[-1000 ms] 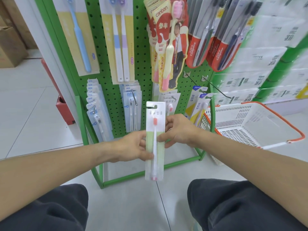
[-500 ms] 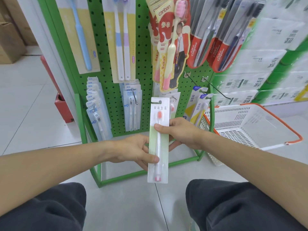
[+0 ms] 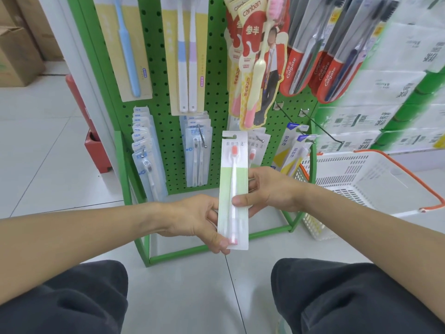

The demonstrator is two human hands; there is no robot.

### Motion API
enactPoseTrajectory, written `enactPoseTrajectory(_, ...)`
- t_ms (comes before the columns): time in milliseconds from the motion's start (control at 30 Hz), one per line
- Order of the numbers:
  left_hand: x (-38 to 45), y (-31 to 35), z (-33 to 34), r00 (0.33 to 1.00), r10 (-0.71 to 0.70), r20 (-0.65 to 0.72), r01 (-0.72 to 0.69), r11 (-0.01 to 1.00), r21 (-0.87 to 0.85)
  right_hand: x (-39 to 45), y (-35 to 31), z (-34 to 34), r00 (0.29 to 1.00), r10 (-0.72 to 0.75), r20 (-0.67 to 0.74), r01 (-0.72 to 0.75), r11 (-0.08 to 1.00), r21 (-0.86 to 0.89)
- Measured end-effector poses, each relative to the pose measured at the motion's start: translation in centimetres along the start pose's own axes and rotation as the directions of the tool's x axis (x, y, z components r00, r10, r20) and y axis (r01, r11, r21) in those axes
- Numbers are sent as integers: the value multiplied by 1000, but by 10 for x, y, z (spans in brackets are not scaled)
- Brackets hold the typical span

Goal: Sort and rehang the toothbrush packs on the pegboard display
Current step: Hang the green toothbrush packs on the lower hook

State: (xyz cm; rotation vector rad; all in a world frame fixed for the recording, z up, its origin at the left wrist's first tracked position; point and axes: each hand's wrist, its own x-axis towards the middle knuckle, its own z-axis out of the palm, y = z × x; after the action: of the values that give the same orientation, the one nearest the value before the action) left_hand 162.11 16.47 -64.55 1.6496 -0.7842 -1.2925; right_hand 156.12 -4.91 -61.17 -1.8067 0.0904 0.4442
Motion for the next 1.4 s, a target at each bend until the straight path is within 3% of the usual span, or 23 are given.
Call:
enactPoseTrajectory(200,-1,-2,-2,998,1,-63,-2,1000,-20,-2,0,2,995,49,86,-46,998,-43)
enactPoseTrajectory(400,-9,2,1,992,-92,-91,85,994,-72,8,3,16,990,140,-26,-142,986,-92)
enactPoseTrajectory(567,-8,-2,2,979,-102,-176,95,994,-46,13,5,33,989,142,34,-140,988,-70)
enactPoseTrajectory(700,-11,-9,-5,991,-108,-78,115,989,91,15,5,38,983,152,102,-149,988,-32)
enactPoseTrajectory(900,-16,-16,-19,991,-130,-28,133,976,170,11,-1,47,987,154,47,-152,987,-47)
enactPoseTrajectory(1067,-23,-10,-21,995,-95,16,90,979,185,16,1,47,993,41,-109,-50,996,-79)
enactPoseTrajectory(1200,-29,2,-24,999,-24,-31,26,998,57,20,3,42,992,1,-124,-13,995,-100)
enactPoseTrajectory(1400,-26,-3,-23,991,-38,-130,64,977,201,23,1,39,981,-45,-189,16,989,-149)
